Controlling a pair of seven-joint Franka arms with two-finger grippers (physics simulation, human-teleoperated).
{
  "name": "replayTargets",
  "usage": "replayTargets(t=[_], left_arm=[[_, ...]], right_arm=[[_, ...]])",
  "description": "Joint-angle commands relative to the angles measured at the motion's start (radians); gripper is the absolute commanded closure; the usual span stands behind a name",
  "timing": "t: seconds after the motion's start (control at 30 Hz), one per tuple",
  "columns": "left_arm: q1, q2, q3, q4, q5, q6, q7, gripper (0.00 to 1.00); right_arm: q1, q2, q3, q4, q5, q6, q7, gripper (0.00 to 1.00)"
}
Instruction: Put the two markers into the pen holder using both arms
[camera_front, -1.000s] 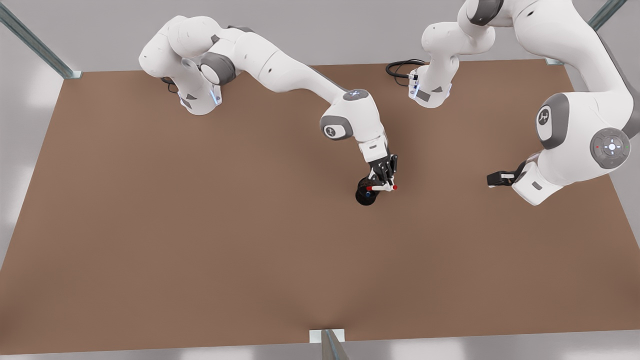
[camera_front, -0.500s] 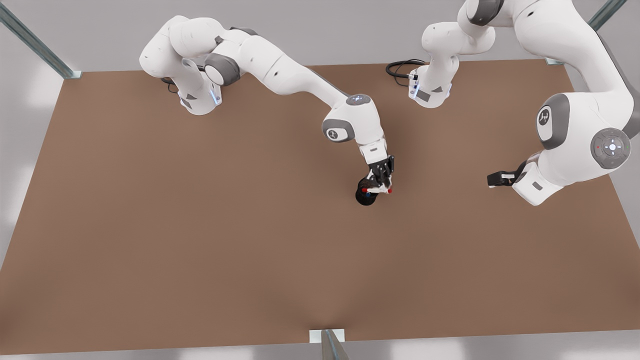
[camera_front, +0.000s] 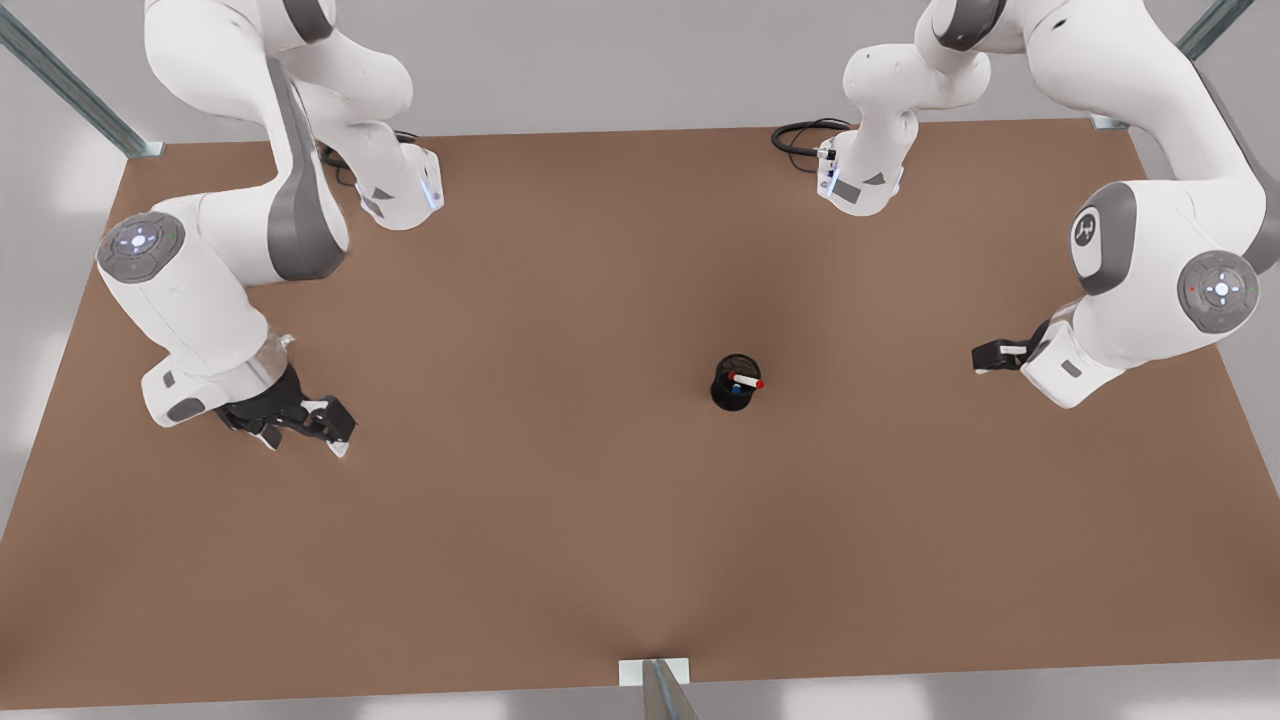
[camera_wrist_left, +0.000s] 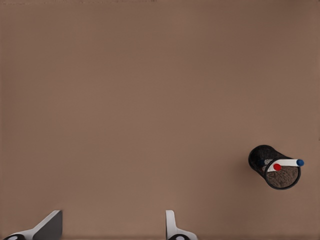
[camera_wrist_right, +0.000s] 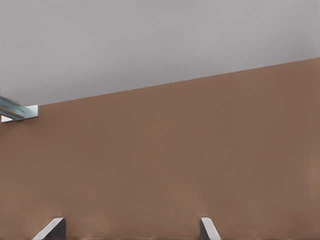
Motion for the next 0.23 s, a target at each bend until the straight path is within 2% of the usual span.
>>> replayTargets(t=[0.0,0.03,0.07,0.2], left_arm=[[0.000,-0.001,0.001,0.001,0.002,-0.004,0.006,0.00],[0.000,-0.001,0.001,0.001,0.002,-0.004,0.007,0.00],[0.000,-0.001,0.001,0.001,0.002,-0.004,0.007,0.00],[-0.007,-0.001,0.001,0.001,0.005,-0.004,0.006,0.00]], right_arm=[[-0.017,-0.002,-0.045,-0.026,0.052,-0.233,-0.370,0.00],[-0.029,-0.028,-0.003,-0.101,0.067,-0.134,-0.395,0.00],[-0.044,-0.026,0.024,-0.067,0.021,-0.143,-0.417,0.00],[-0.052,-0.029,0.025,-0.084,0.024,-0.153,-0.407,0.00]])
